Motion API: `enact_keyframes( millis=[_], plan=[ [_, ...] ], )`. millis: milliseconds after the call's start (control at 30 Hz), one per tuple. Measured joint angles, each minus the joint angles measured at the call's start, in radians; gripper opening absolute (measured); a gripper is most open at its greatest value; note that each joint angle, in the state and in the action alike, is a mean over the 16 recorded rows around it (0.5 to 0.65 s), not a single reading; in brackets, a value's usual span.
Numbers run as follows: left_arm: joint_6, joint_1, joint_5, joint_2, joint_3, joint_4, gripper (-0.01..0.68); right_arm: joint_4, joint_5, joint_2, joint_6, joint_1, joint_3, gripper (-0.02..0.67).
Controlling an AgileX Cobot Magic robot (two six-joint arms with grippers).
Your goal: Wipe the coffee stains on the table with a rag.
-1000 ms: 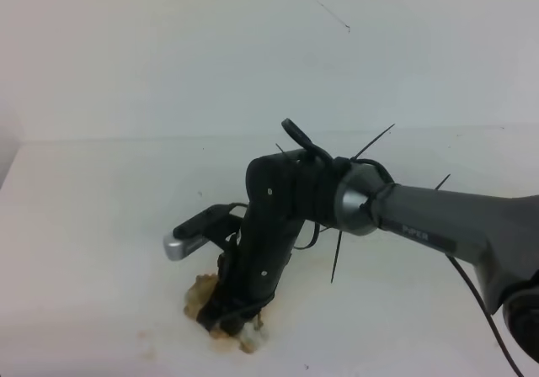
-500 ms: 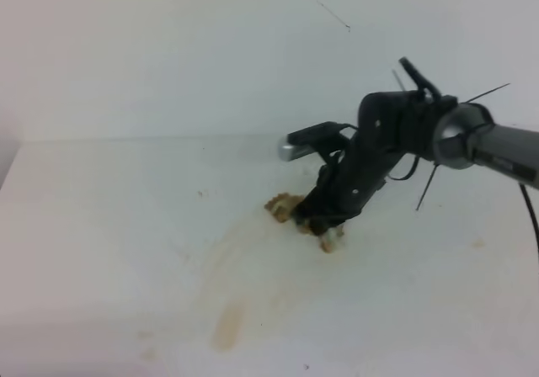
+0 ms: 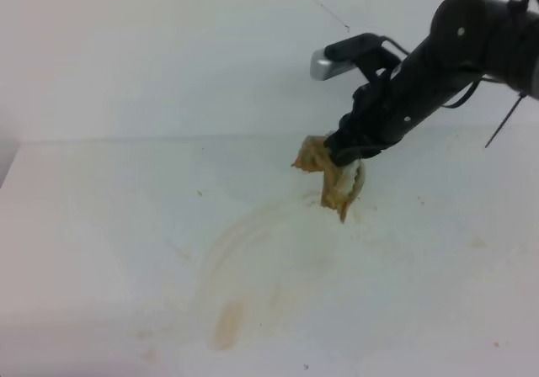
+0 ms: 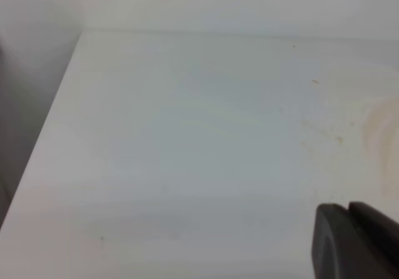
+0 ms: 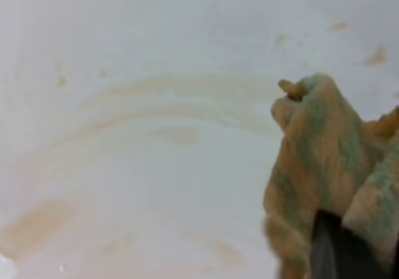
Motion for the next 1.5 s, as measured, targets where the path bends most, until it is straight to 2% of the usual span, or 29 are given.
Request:
enact_keyframes(
  millis=[167, 400, 567, 700, 800, 1133, 1233, 1333, 1500],
  plan=[
    [0.0, 0.0, 0.001, 0.0, -0.002, 0.0, 0.001, 0.018, -0.078, -0.17, -0.006, -0.026, 0.169, 0.002],
    [0.0, 0.0, 0.001, 0.0, -0.002, 0.0, 0.001, 0.051, -0.279, -0.374, 0.014, -0.06, 0.5, 0.002],
    [0.0, 0.0, 0.001, 0.0, -0.005, 0.0, 0.001, 0.084, -0.404, -0.442, 0.026, -0.072, 0.696, 0.003],
    [0.0, 0.0, 0.001, 0.0, -0.005, 0.0, 0.0, 0.105, -0.466, -0.452, 0.032, -0.073, 0.787, 0.023],
    [0.0, 0.0, 0.001, 0.0, -0.002, 0.0, 0.0, 0.116, -0.48, -0.448, 0.032, -0.073, 0.816, 0.078],
    [0.0, 0.0, 0.001, 0.0, 0.0, 0.0, 0.0, 0.118, -0.406, -0.482, 0.026, -0.073, 0.764, 0.398],
    [0.0, 0.0, 0.001, 0.0, 0.002, 0.0, 0.001, 0.108, -0.349, -0.527, 0.026, -0.073, 0.729, 0.46],
    [0.0, 0.0, 0.001, 0.0, 0.0, 0.0, 0.001, 0.088, -0.271, -0.59, 0.026, -0.073, 0.694, 0.446],
    [0.0, 0.0, 0.001, 0.0, -0.002, 0.0, 0.001, 0.034, -0.122, -0.737, 0.039, -0.073, 0.65, 0.289]
  ],
)
